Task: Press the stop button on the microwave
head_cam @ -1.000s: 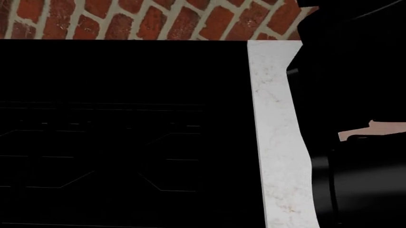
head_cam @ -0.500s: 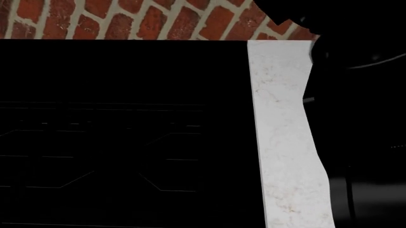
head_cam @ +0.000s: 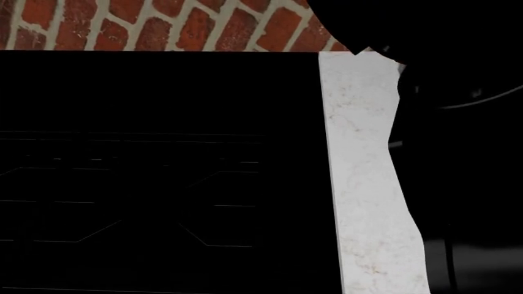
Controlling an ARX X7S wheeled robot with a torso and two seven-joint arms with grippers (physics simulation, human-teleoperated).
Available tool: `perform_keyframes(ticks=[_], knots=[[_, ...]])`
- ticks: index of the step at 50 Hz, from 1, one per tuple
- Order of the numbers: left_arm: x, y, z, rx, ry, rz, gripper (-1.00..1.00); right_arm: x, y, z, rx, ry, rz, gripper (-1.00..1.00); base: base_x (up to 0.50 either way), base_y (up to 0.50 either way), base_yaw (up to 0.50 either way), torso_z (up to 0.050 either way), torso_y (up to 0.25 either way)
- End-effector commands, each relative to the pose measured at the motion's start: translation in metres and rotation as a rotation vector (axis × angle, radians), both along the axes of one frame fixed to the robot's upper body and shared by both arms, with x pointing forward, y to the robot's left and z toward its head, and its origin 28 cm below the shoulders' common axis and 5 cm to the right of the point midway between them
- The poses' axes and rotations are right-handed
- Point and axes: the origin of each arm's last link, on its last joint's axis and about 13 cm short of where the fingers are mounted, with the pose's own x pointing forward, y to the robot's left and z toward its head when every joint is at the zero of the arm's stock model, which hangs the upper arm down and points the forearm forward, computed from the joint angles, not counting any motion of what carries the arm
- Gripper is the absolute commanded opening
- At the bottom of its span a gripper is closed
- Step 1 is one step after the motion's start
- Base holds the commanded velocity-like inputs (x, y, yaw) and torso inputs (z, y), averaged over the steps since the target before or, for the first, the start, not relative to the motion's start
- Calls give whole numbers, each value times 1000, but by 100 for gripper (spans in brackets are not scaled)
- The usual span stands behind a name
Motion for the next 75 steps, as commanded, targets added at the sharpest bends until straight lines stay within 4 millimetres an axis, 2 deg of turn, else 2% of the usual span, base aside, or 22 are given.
perform_keyframes(ticks=[1, 53, 64, 75], knots=[[10, -2, 1, -3, -23, 2, 100, 9, 0, 1, -11, 3, -9, -100, 0, 0, 0, 0, 0], [10, -2, 1, -3, -23, 2, 100, 64, 0, -1, -39, 48, -24, -100, 2, 0, -1, 0, 0], [10, -2, 1, -3, -23, 2, 100, 75, -3, -6, -57, 57, -32, -100, 11, 0, 1, 0, 0], [10, -2, 1, -3, -23, 2, 100, 86, -10, -22, -42, 92, -44, -100, 24, 3, 7, 7, 0]])
